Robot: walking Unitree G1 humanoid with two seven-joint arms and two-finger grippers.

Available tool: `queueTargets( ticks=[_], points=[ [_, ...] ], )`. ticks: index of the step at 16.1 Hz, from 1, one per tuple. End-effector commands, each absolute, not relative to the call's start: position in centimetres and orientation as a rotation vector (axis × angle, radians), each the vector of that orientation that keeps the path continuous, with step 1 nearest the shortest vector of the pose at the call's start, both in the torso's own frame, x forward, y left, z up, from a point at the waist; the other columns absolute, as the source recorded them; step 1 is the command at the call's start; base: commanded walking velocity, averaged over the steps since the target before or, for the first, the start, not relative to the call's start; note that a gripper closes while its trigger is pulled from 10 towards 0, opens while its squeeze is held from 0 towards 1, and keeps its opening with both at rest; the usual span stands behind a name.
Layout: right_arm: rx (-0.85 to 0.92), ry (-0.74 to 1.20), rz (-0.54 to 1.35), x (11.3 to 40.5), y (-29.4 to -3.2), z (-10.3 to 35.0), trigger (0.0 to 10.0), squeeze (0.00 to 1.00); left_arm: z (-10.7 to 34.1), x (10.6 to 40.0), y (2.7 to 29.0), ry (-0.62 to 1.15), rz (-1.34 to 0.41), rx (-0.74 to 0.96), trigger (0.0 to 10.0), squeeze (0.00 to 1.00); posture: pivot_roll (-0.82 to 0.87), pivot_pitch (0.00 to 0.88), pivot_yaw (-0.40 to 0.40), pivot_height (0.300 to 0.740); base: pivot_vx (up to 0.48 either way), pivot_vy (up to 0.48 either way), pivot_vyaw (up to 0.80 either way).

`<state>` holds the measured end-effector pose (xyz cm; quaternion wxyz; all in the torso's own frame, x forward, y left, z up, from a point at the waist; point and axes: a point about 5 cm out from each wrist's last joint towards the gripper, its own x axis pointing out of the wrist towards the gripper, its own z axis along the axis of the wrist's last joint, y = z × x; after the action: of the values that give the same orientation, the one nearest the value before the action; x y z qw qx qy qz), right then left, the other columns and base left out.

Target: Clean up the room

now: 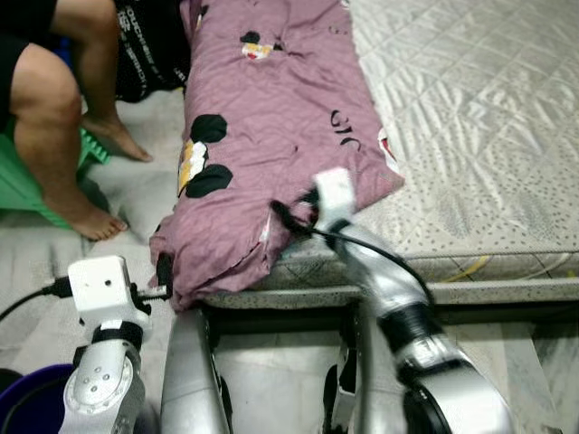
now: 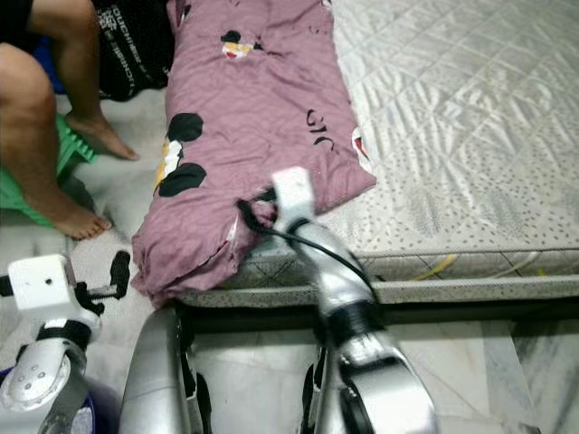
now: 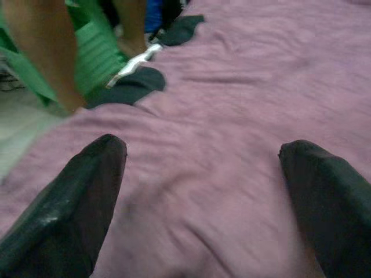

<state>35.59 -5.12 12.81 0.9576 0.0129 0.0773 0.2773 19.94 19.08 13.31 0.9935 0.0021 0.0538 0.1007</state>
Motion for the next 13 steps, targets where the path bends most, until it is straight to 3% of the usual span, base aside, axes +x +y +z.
queueTargets(
  ticks=[1,6,12,13],
  points=[
    [0.023,0.164,0.552,35.7,-5.1,12.4,10.0,0.00,13.4,19.6,19.3,0.120,0.212,0.025,10.0,0.00,0.18,0.219,0.013,0.534,0.000,0.000,0.00],
    [-0.046,0.180,0.501,36.4,-2.2,12.5,10.0,0.00,13.7,20.2,19.0,0.115,0.194,0.028,10.0,0.00,0.18,0.206,0.022,0.534,0.000,0.000,0.00],
    [-0.231,0.381,0.313,36.4,-5.2,8.9,10.0,0.00,13.6,20.4,19.0,0.123,0.201,0.019,10.0,0.00,0.18,0.208,0.009,0.534,0.000,0.000,0.00],
    [-0.220,0.389,0.293,36.4,-5.5,8.9,5.3,0.00,13.6,20.4,19.1,0.124,0.204,0.016,10.0,0.00,0.18,0.208,0.008,0.534,0.000,0.000,0.00]
  ],
)
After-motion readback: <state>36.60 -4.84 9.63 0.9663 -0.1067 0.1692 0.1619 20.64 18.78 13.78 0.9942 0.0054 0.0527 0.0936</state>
